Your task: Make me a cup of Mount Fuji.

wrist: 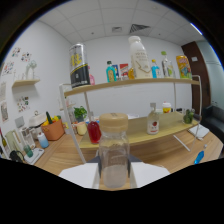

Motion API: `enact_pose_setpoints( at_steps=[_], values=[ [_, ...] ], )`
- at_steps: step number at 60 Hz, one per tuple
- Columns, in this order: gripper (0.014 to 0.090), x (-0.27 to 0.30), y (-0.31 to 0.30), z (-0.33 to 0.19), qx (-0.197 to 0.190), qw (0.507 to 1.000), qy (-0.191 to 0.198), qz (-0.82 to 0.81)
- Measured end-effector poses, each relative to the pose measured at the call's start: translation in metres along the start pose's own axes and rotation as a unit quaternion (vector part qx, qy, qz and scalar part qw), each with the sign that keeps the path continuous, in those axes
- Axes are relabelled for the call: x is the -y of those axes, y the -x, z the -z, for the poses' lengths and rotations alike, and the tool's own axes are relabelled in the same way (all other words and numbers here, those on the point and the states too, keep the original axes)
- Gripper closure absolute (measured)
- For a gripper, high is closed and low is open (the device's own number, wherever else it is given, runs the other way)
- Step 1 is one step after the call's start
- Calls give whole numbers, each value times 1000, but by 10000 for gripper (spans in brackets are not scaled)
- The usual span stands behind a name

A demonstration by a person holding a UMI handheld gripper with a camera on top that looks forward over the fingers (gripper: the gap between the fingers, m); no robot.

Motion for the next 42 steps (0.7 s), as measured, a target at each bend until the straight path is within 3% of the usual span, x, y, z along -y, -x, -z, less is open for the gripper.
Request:
enact_pose_setpoints(
  at_steps=[10,20,42],
  values=[
    [640,-47,-18,-12,-5,997,20,-80],
    [639,-49,-25,-19,14,966,8,-259],
    [642,-34,-27,-36,89,782,-8,-617]
  ],
)
